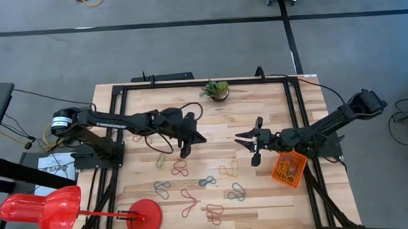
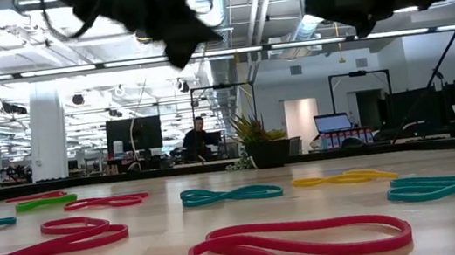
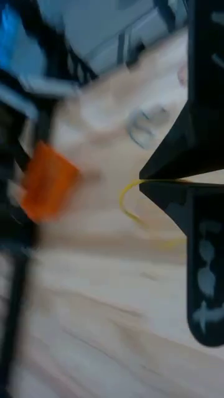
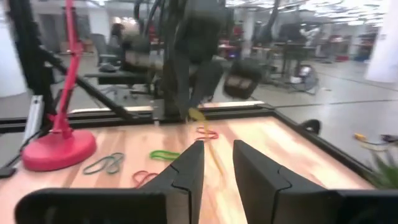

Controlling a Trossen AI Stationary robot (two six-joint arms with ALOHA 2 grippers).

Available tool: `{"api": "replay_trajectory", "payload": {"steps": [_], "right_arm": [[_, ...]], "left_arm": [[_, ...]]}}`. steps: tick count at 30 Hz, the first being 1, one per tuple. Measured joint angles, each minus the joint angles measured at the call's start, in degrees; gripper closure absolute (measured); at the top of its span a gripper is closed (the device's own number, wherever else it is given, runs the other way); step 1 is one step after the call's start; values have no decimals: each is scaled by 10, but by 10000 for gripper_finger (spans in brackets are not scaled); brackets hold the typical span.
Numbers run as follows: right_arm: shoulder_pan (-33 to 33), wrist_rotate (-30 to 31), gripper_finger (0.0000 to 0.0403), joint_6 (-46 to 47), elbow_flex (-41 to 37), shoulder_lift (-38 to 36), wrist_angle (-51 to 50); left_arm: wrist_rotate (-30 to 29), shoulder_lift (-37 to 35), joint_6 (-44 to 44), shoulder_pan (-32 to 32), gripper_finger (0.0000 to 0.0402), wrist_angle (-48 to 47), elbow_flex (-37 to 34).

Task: Pick and place rubber bands into bin
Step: Put the yellow rubber band into the orange basket

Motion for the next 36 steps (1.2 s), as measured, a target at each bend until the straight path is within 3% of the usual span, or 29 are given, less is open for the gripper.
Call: {"api": "replay_trajectory", "payload": {"steps": [5, 14, 24, 30, 36], "right_arm": [[-14, -75, 297, 0, 38, 47, 0], [-38, -74, 255, -1, 103, 115, 0], [-37, -76, 244, -1, 153, 172, -2], [-37, -76, 261, -1, 174, 188, -16], [-37, -75, 330, -1, 175, 182, -50]], "left_arm": [[30, 11, 38, -10, 401, 2, 64], [29, 29, 49, -37, 401, -5, 85], [0, 46, 49, -42, 401, 7, 86], [-1, 46, 49, -43, 401, 11, 86], [-71, 46, 53, -43, 401, 8, 86]]}}
